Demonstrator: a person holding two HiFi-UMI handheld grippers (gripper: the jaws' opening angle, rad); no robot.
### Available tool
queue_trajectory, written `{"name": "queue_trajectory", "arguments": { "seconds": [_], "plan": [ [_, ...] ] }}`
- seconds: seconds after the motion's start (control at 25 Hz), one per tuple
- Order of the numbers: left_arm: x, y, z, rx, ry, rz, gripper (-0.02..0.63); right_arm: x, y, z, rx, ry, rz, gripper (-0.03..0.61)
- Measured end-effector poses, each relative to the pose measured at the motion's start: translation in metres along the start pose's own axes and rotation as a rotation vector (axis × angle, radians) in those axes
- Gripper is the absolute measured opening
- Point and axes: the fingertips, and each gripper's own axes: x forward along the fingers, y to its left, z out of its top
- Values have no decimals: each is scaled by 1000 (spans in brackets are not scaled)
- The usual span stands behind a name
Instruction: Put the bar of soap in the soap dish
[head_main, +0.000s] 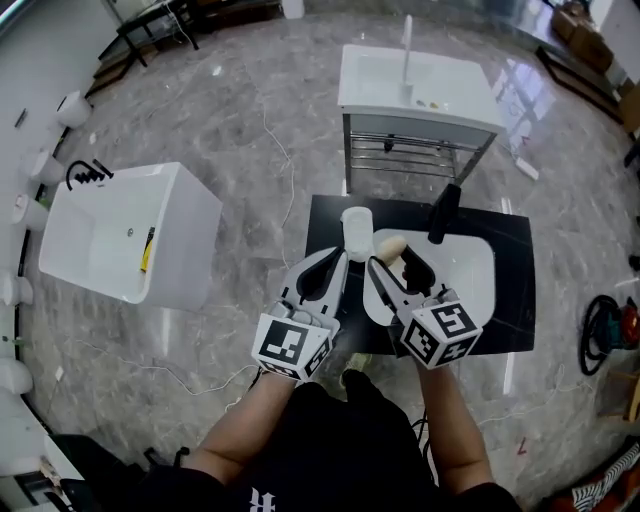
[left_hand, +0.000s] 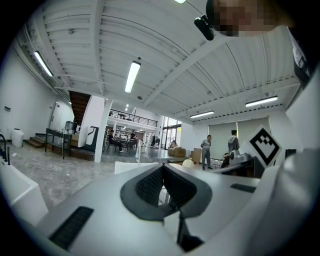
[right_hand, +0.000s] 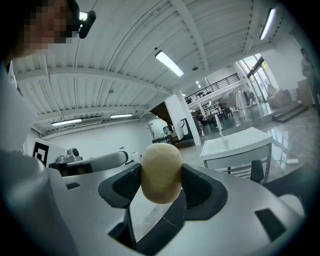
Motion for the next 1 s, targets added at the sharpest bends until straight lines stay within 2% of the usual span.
{"name": "queue_trajectory", "arguments": {
  "seconds": [0.32, 0.76, 1.0],
  "plan": [
    [34, 25, -30, -15, 43, 27, 8, 53, -43, -34, 67, 87, -15, 258],
    [73, 75, -82, -77, 57, -16, 8, 128, -94, -103, 109, 204, -114, 258],
    [88, 111, -115, -97, 81, -13, 8, 152, -114, -139, 110, 273, -172, 258]
  ]
}}
